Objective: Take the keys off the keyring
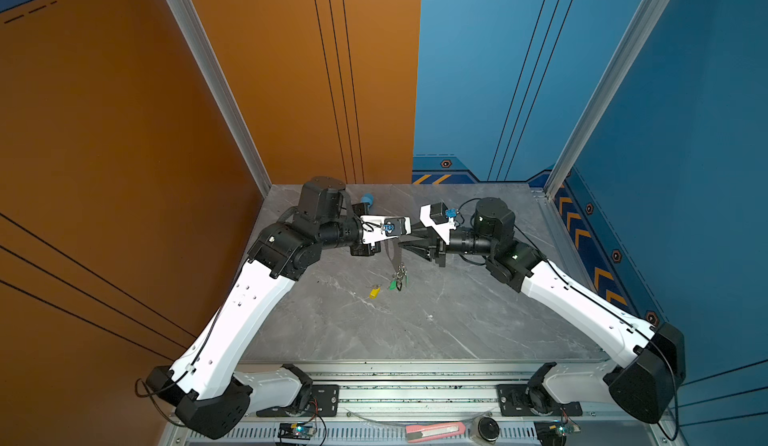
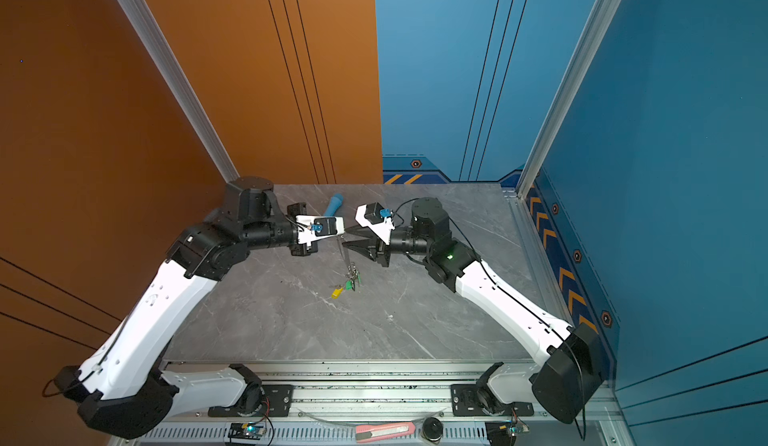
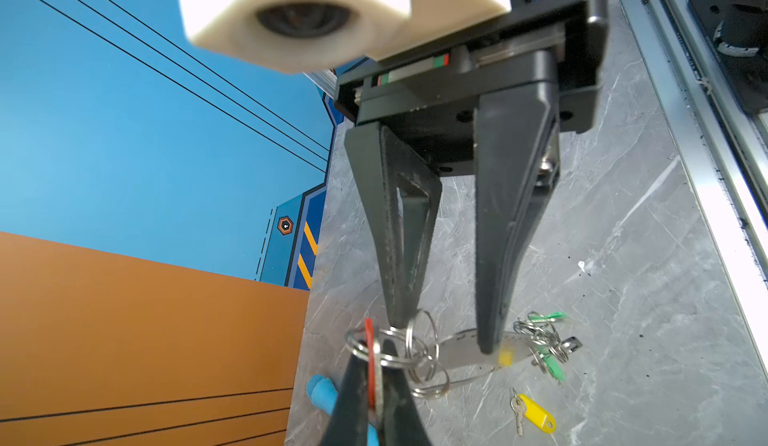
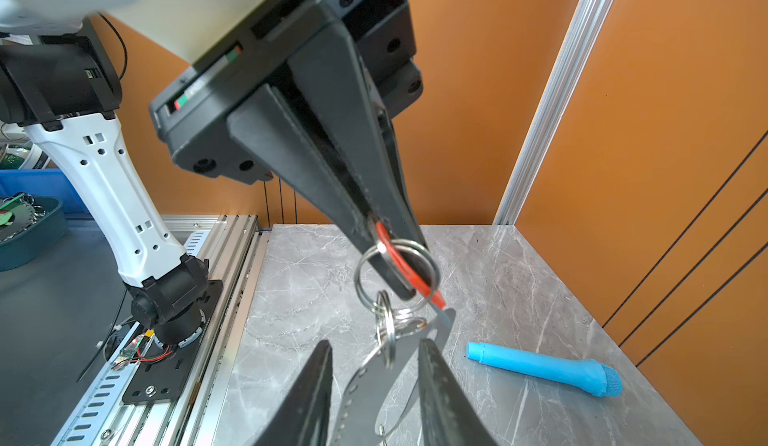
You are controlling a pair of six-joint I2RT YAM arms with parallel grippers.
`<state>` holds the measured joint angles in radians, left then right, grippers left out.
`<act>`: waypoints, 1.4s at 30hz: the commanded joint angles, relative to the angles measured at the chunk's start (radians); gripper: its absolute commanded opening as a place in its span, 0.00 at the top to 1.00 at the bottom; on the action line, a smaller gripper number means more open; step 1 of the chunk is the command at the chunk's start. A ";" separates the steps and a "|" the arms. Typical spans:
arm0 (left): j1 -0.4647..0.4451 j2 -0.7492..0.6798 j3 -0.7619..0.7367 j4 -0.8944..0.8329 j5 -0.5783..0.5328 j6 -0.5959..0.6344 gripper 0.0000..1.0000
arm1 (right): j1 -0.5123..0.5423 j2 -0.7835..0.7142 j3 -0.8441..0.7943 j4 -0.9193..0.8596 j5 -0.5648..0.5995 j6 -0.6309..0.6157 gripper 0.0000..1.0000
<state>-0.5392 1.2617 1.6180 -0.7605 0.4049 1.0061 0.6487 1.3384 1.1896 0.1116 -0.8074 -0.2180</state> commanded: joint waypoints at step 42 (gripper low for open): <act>0.068 -0.018 -0.007 0.060 -0.041 -0.099 1.00 | -0.017 -0.033 0.001 0.069 0.059 0.102 1.00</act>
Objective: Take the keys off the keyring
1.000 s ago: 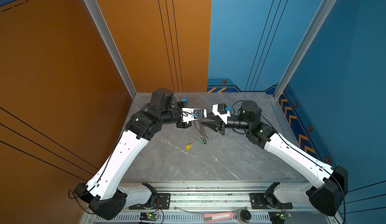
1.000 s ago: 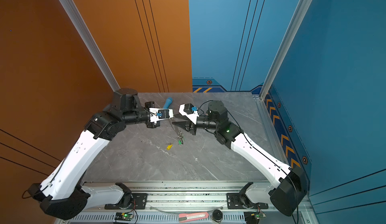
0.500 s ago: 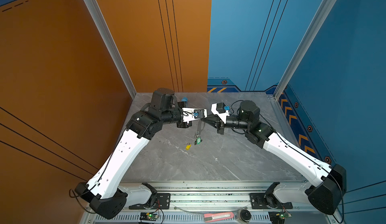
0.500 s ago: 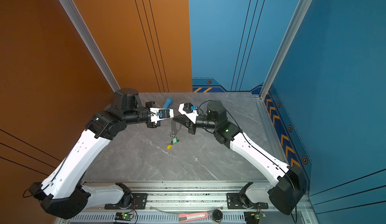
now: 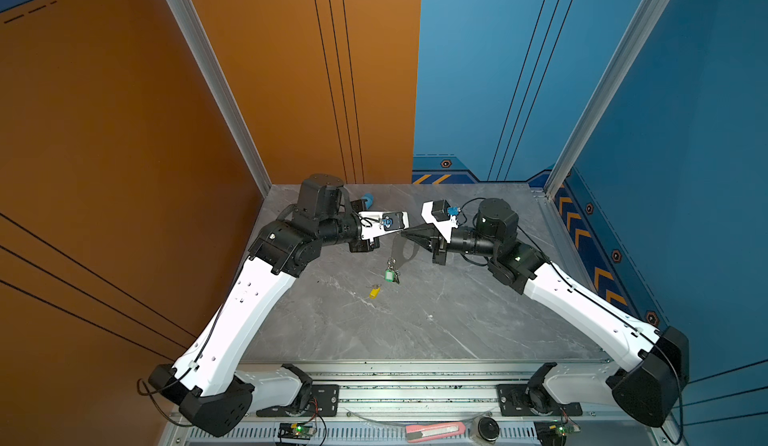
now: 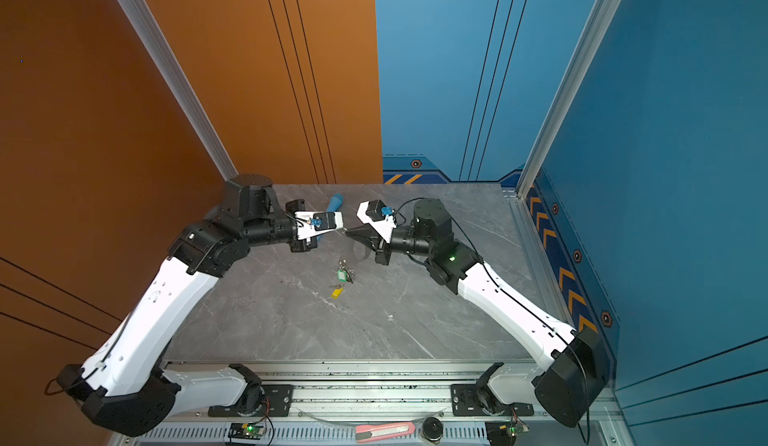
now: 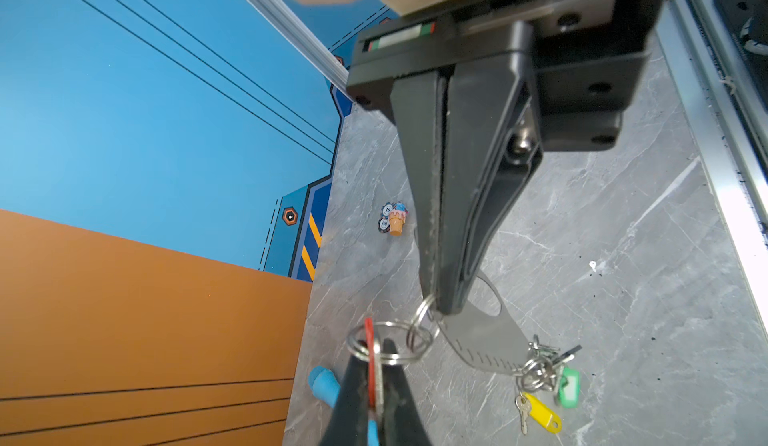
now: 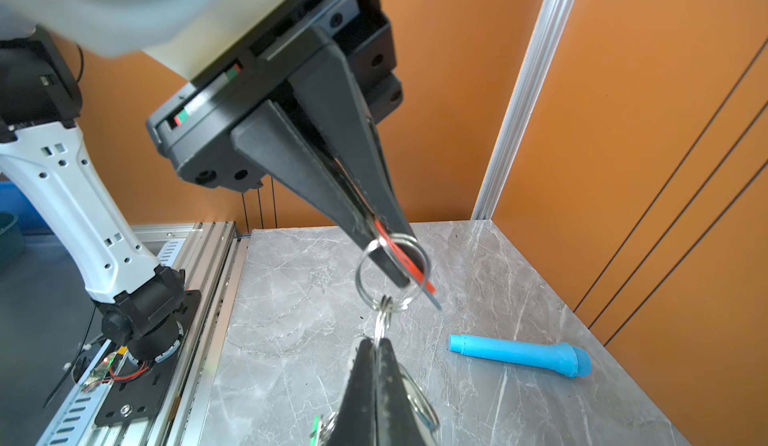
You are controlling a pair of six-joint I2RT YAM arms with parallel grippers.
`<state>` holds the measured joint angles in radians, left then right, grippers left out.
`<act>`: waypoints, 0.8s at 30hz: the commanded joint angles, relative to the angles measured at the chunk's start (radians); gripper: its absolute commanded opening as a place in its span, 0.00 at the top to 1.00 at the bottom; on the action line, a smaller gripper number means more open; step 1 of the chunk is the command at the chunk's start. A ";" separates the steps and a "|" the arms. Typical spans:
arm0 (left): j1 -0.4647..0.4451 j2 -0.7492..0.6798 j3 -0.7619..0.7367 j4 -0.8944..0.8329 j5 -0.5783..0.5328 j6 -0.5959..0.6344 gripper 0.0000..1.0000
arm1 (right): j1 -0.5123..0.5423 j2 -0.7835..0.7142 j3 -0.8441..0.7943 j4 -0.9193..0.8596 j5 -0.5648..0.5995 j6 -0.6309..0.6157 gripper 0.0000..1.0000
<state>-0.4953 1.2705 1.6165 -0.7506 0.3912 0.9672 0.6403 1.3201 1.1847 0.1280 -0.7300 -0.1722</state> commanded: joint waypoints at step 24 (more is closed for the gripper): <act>0.087 -0.040 -0.106 0.090 0.130 -0.246 1.00 | 0.021 -0.007 -0.027 0.357 -0.003 0.273 1.00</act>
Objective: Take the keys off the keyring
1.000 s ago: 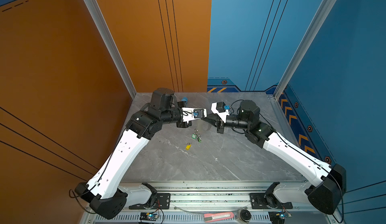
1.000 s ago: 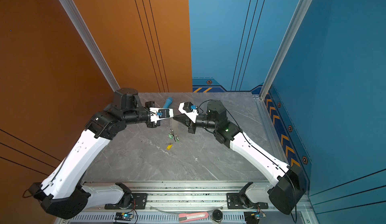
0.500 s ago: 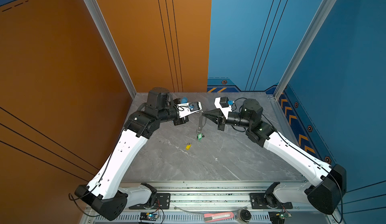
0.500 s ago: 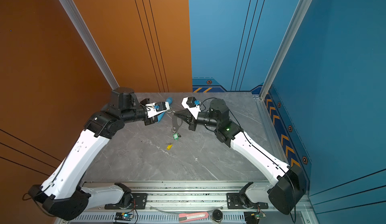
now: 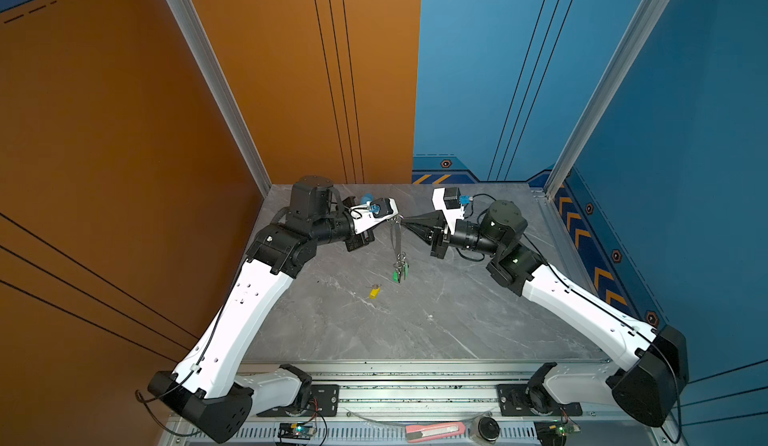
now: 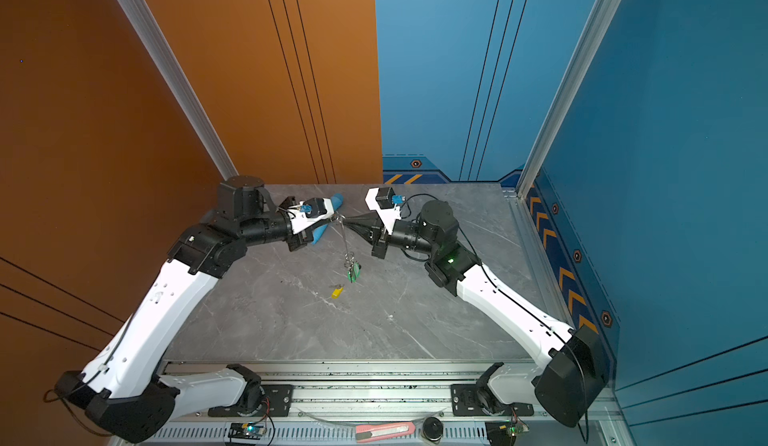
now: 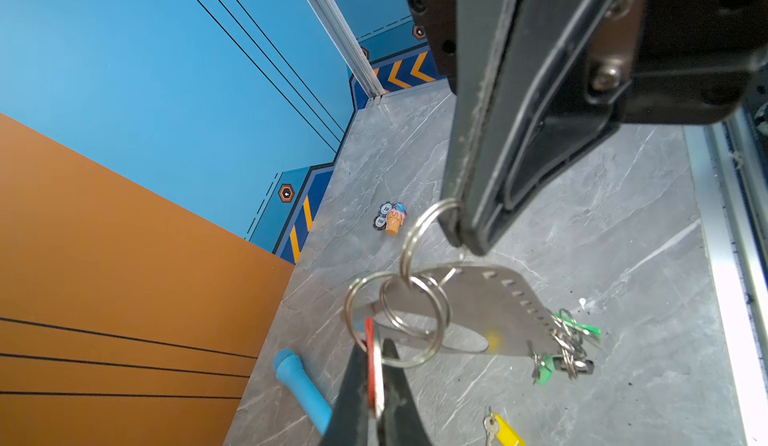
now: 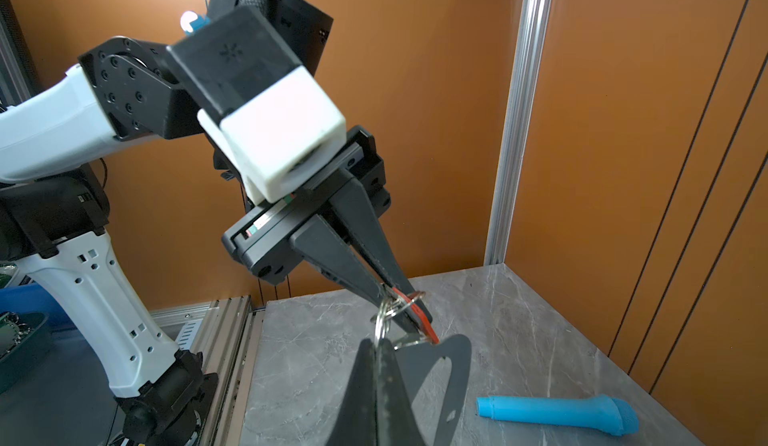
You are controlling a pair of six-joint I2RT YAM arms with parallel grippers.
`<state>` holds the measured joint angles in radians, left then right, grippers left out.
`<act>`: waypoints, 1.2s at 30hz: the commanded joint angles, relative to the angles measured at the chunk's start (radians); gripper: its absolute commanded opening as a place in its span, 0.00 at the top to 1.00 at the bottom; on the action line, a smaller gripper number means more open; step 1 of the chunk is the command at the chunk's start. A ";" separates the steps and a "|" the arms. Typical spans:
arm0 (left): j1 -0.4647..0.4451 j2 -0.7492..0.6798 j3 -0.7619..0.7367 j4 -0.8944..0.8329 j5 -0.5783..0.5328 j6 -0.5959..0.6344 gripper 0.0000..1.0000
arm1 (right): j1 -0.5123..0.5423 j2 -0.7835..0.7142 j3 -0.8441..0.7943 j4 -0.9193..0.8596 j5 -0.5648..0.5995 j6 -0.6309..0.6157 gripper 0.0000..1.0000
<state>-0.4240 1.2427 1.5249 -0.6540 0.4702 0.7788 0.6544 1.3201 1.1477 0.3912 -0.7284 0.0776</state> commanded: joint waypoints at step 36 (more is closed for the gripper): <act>0.040 -0.010 0.050 -0.039 -0.047 -0.086 1.00 | 0.011 -0.025 -0.039 0.166 0.085 0.002 1.00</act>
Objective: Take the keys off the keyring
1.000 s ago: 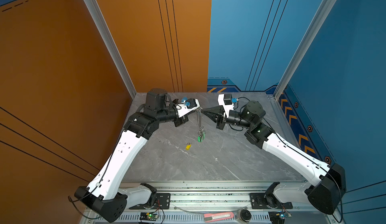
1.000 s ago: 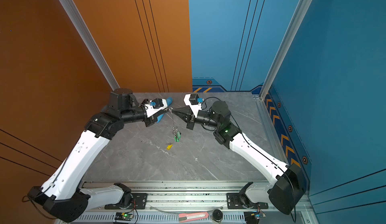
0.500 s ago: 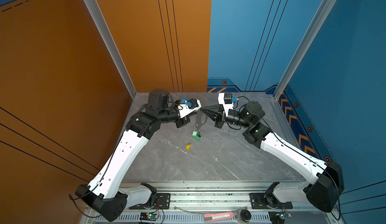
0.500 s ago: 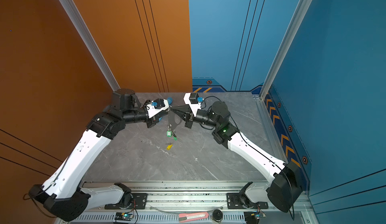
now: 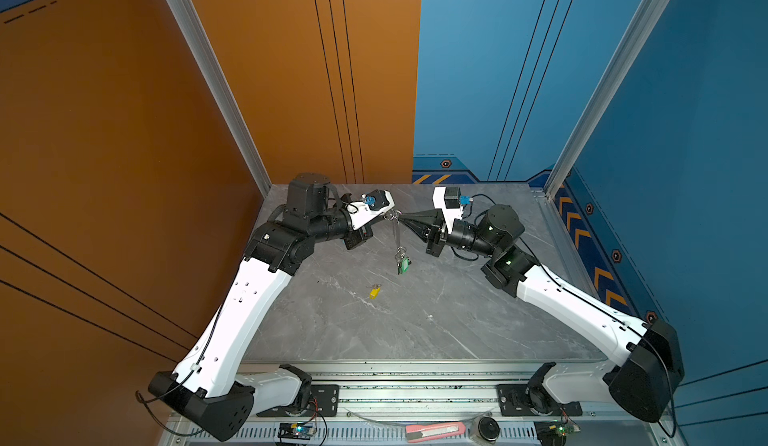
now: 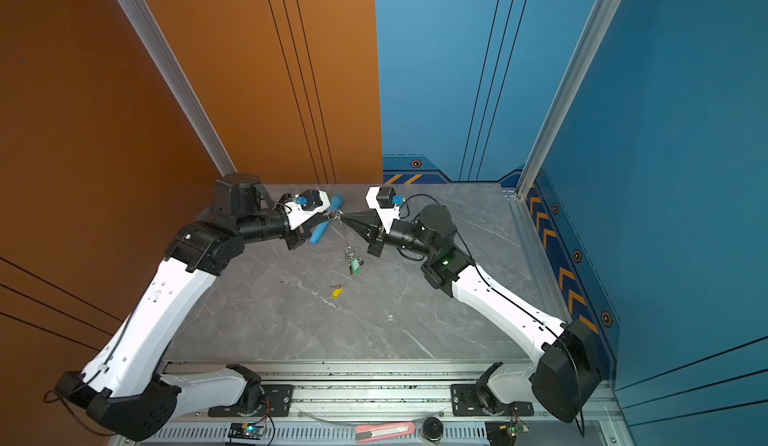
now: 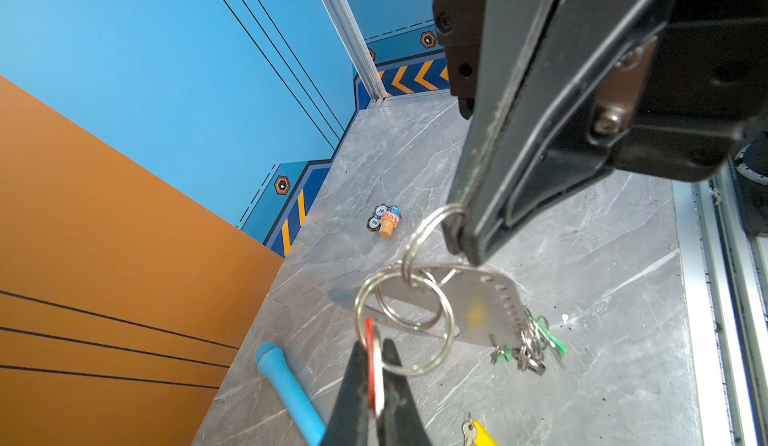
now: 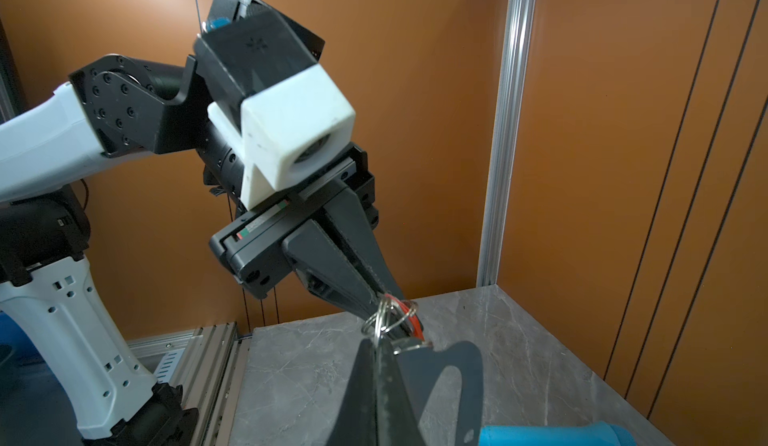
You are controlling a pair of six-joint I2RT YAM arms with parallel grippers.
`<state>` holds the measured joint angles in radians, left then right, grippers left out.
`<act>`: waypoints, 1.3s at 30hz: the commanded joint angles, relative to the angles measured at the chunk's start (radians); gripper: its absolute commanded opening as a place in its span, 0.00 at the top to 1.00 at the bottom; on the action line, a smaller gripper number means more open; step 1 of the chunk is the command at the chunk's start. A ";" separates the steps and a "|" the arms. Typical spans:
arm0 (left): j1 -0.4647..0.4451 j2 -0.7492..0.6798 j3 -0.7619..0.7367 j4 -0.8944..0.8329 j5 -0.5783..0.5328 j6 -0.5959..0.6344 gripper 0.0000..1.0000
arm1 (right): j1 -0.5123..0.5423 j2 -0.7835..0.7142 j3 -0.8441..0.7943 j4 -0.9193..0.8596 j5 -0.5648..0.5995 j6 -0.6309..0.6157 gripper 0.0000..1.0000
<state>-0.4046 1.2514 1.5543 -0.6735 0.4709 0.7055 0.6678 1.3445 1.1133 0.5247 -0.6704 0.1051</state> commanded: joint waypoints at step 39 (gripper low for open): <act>0.010 -0.004 0.064 -0.027 0.024 -0.021 1.00 | 0.040 0.029 0.093 -0.248 0.095 -0.225 0.67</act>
<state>-0.4000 1.2549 1.6066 -0.7071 0.4725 0.7048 0.7200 1.3624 1.1530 0.3099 -0.5850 -0.1013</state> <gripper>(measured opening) 0.067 0.332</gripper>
